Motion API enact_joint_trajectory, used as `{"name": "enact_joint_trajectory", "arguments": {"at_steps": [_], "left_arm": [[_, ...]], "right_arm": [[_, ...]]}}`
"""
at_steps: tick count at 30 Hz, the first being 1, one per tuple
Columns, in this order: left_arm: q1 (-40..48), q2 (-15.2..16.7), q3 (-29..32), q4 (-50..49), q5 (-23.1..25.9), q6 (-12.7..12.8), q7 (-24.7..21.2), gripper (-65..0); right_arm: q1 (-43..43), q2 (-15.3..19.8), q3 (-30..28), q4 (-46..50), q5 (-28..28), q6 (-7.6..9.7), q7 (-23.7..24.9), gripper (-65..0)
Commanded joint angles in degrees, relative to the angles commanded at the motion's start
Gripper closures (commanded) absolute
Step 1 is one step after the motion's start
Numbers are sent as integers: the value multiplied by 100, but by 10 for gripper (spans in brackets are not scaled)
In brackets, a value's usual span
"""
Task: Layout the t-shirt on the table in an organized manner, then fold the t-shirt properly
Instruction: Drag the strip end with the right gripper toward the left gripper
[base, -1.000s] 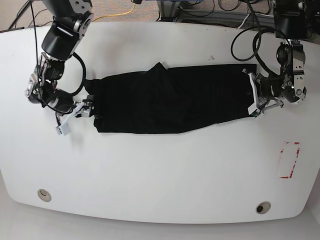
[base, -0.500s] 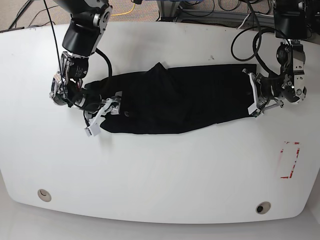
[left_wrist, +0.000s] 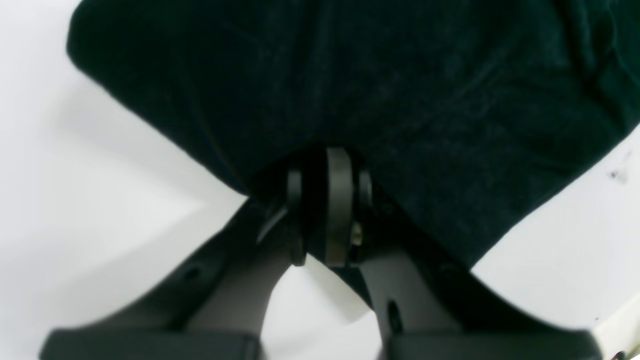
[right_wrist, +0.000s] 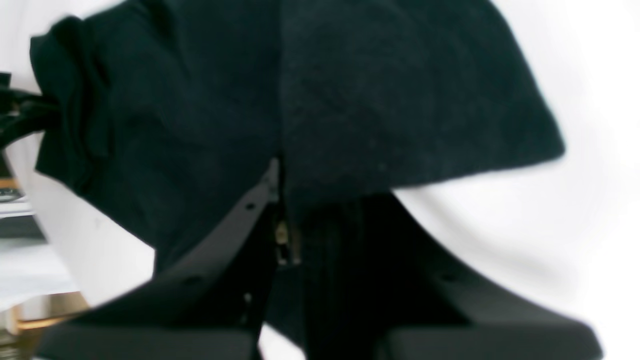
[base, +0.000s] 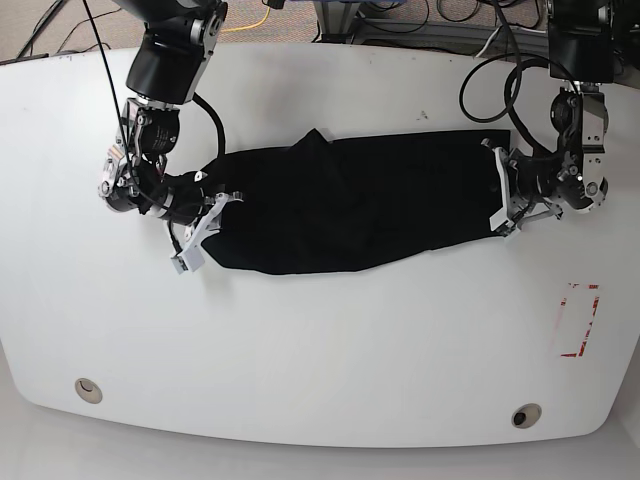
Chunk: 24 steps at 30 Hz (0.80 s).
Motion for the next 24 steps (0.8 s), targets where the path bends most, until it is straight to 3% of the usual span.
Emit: {"name": "enact_joint_trajectory", "arguments": {"at_steps": [6,12,16,24], "left_arm": [[-26,141,316,-141,9,0,-149,-54],[-35,527,378,-369,9,0,-167,-54],[-35,677,378,-369,9,0,-167,-54],[-26,677,378,-369,9,0,-176,-54]], "right_arm": [[-202,378,0,835,26,0,-44,-3],[-246,791,18,1327,70,0,-633,-5],[-352,765,0,1802,79,0,-853,-6],[-554,211,-387,1916,360,0,-870,-6]]}}
